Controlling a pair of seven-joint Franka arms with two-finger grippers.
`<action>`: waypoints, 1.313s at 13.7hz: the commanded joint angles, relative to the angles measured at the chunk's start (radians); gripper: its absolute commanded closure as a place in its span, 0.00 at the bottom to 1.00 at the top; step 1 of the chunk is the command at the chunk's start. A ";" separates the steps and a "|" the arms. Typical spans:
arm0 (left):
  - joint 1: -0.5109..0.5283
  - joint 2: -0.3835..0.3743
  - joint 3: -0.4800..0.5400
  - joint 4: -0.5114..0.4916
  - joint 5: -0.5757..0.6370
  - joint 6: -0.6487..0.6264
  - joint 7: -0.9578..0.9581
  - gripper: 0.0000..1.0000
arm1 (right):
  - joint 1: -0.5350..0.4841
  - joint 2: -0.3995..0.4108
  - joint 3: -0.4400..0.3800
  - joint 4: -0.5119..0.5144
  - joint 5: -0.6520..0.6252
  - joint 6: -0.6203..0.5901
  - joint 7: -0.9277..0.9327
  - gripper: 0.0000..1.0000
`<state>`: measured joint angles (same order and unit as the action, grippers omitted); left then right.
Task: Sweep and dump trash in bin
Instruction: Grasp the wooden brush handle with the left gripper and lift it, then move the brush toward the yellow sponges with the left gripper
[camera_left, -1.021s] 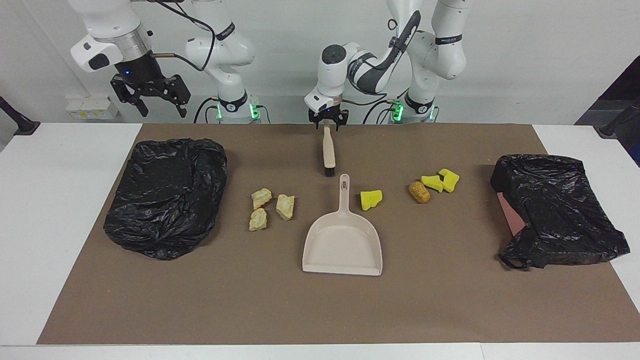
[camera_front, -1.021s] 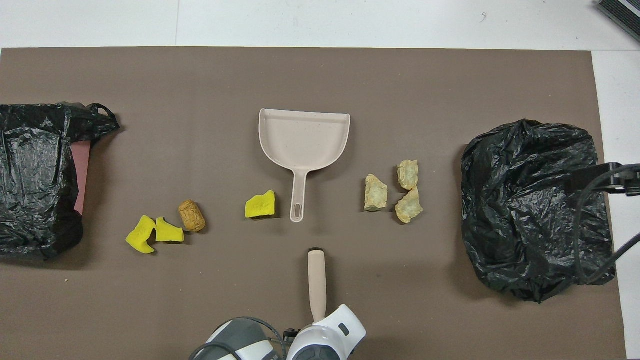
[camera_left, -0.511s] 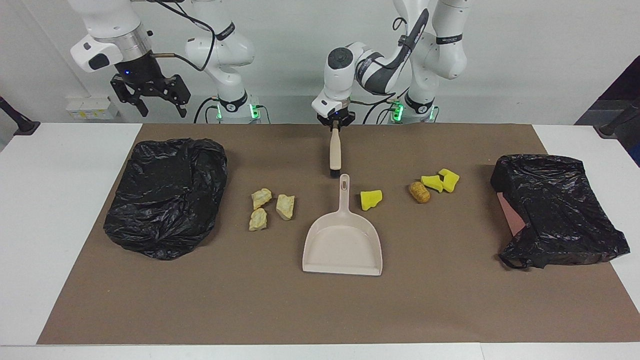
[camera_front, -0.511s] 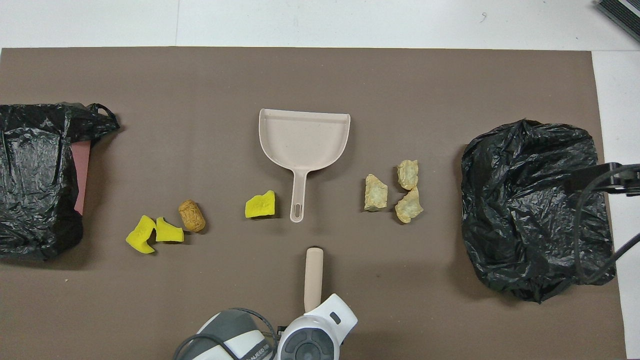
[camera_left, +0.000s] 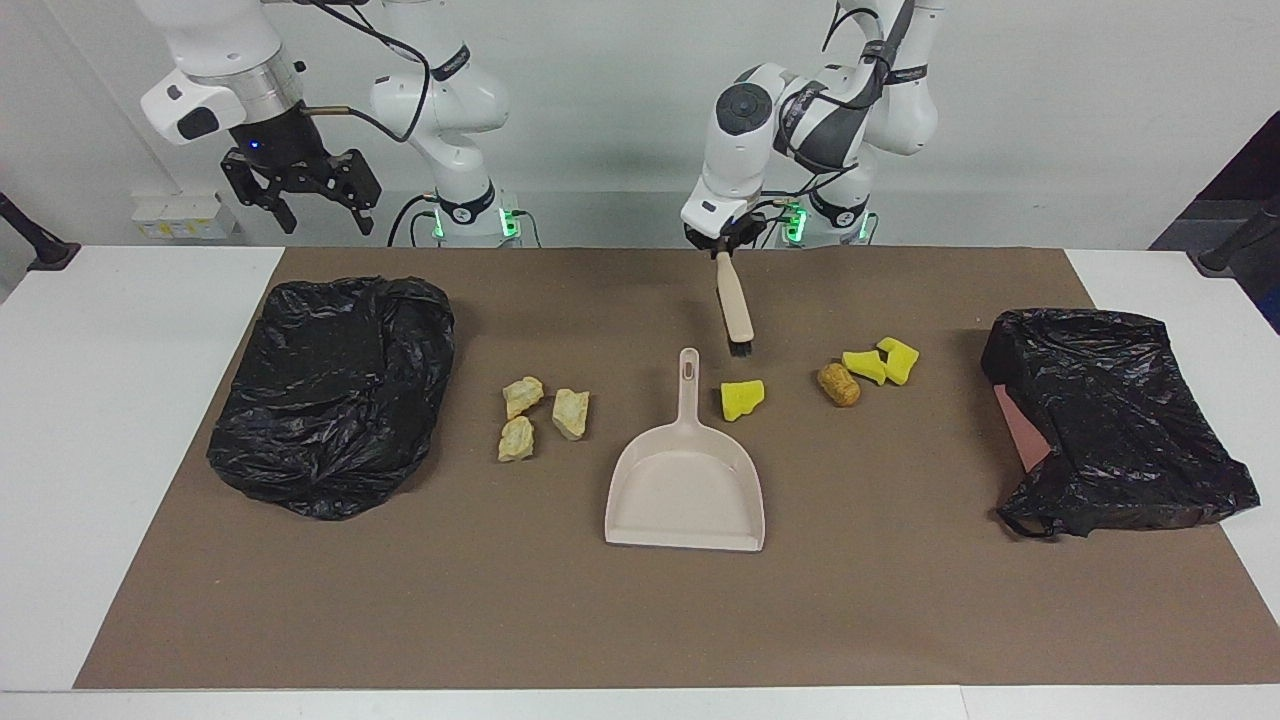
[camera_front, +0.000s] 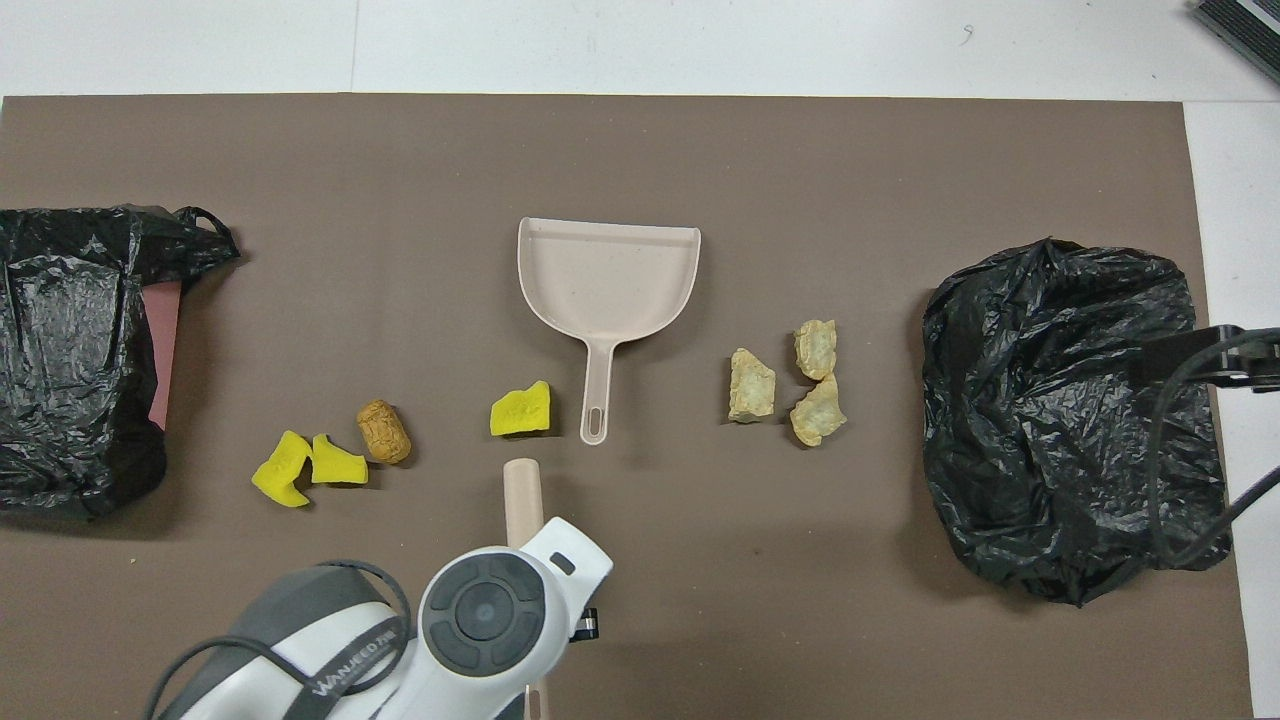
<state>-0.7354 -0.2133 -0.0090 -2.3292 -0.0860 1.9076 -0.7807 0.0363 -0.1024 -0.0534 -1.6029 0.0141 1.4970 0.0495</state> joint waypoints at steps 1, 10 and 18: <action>0.111 0.002 -0.011 0.022 0.078 -0.033 -0.011 1.00 | -0.007 -0.016 0.003 -0.022 0.003 0.020 -0.027 0.00; 0.514 0.003 -0.011 0.013 0.190 -0.116 0.038 1.00 | 0.004 -0.016 0.064 -0.026 0.001 0.015 -0.094 0.00; 0.628 -0.103 -0.012 -0.209 0.178 -0.012 0.244 1.00 | 0.127 0.306 0.351 -0.014 0.000 0.402 0.489 0.00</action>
<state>-0.1000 -0.2699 -0.0127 -2.4760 0.0909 1.8367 -0.5523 0.0893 0.1005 0.2822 -1.6387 0.0191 1.8403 0.4005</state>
